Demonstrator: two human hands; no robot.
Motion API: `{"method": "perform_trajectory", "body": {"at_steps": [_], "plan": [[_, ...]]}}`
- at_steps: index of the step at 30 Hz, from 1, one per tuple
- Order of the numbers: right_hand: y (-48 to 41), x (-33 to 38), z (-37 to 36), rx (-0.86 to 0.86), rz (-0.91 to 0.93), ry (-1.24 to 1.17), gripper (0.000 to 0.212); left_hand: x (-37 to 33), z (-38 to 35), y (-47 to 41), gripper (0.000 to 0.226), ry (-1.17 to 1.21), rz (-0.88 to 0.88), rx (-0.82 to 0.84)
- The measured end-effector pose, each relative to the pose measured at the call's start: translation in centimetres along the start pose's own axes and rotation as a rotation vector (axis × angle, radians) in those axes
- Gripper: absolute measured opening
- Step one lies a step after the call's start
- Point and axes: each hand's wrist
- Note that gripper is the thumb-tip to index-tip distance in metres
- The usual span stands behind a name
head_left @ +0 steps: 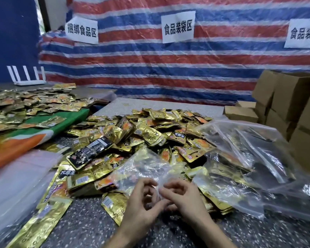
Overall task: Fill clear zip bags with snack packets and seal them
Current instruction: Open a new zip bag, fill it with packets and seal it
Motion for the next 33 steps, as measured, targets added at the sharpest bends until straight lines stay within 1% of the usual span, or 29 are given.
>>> {"method": "perform_trajectory", "body": {"at_steps": [2, 3, 5, 7, 8, 10, 11, 13, 15, 17, 18, 21, 24, 27, 29, 30, 31, 32, 33], "plan": [[0.1, -0.3, 0.0, 0.014, 0.016, -0.003, 0.033, -0.2, 0.1, -0.1, 0.023, 0.037, 0.029, -0.002], [0.2, -0.2, 0.0, 0.018, 0.056, 0.005, 0.036, -0.3, 0.1, -0.1, 0.02, 0.042, 0.021, -0.011], [0.4, 0.1, 0.2, 0.014, 0.227, 0.092, 0.039, -0.6, 0.0, 0.0, 0.021, 0.029, -0.013, -0.051], [0.5, 0.5, 0.5, 0.006, 0.43, 0.199, 0.041, -0.8, 0.0, -0.1, 0.025, -0.024, -0.055, -0.174], [0.5, 0.7, 0.6, 0.004, 0.497, 0.21, 0.043, -0.8, 0.1, -0.2, 0.029, -0.043, -0.068, -0.256], [0.5, 1.1, 1.0, 0.011, 0.571, 0.177, 0.051, -0.9, 0.5, -0.7, 0.04, -0.043, -0.076, -0.401], [0.5, 1.2, 1.2, 0.027, 0.609, 0.17, 0.057, -0.9, 0.7, -0.9, 0.042, -0.026, -0.079, -0.448], [0.6, 1.5, 1.6, 0.081, 0.72, 0.202, 0.065, -1.2, 0.9, -1.3, 0.042, 0.013, -0.086, -0.493], [0.6, 1.7, 1.9, 0.115, 0.827, 0.287, 0.067, -1.3, 0.9, -1.4, 0.041, 0.049, -0.078, -0.501], [0.6, 1.9, 2.1, 0.116, 0.865, 0.355, 0.065, -1.4, 0.9, -1.4, 0.04, 0.074, -0.053, -0.499], [0.7, 2.0, 2.3, 0.124, 0.868, 0.395, 0.059, -1.5, 0.8, -1.4, 0.041, 0.086, -0.043, -0.493], [1.0, 2.7, 2.9, 0.158, 0.831, 0.532, 0.031, -2.2, 0.7, -2.0, 0.045, 0.114, -0.05, -0.501], [0.8, 4.3, 3.6, 0.074, 0.841, 0.622, 0.021, -3.8, 0.6, -3.5, 0.041, 0.154, -0.079, -0.525], [-0.2, 7.7, 4.1, -0.083, 0.955, 0.688, 0.021, -5.4, 0.1, -5.7, 0.032, 0.139, -0.152, -0.479], [-1.3, 10.6, 4.5, -0.159, 1.041, 0.712, 0.02, -6.1, -0.4, -7.8, 0.017, 0.193, -0.16, -0.412], [-1.8, 12.0, 4.7, -0.163, 1.07, 0.694, 0.02, -6.1, -0.5, -9.2, 0.011, 0.248, -0.138, -0.383], [-2.3, 13.3, 5.0, -0.156, 1.087, 0.674, 0.02, -5.9, -0.7, -10.6, 0.011, 0.266, -0.118, -0.378], [-2.7, 14.4, 5.2, -0.137, 1.087, 0.667, 0.021, -5.3, -0.8, -12.0, 0.013, 0.225, -0.116, -0.385], [-3.1, 15.2, 5.4, -0.108, 1.07, 0.67, 0.022, -4.4, -1.0, -13.3, 0.013, 0.098, -0.131, -0.396]]}}
Point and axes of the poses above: each hand's wrist, its own y-axis away from the middle knuckle, its own z-axis out of the back of the hand, x = y × z, and after that the axes turned 11 degrees about -x, right-handed
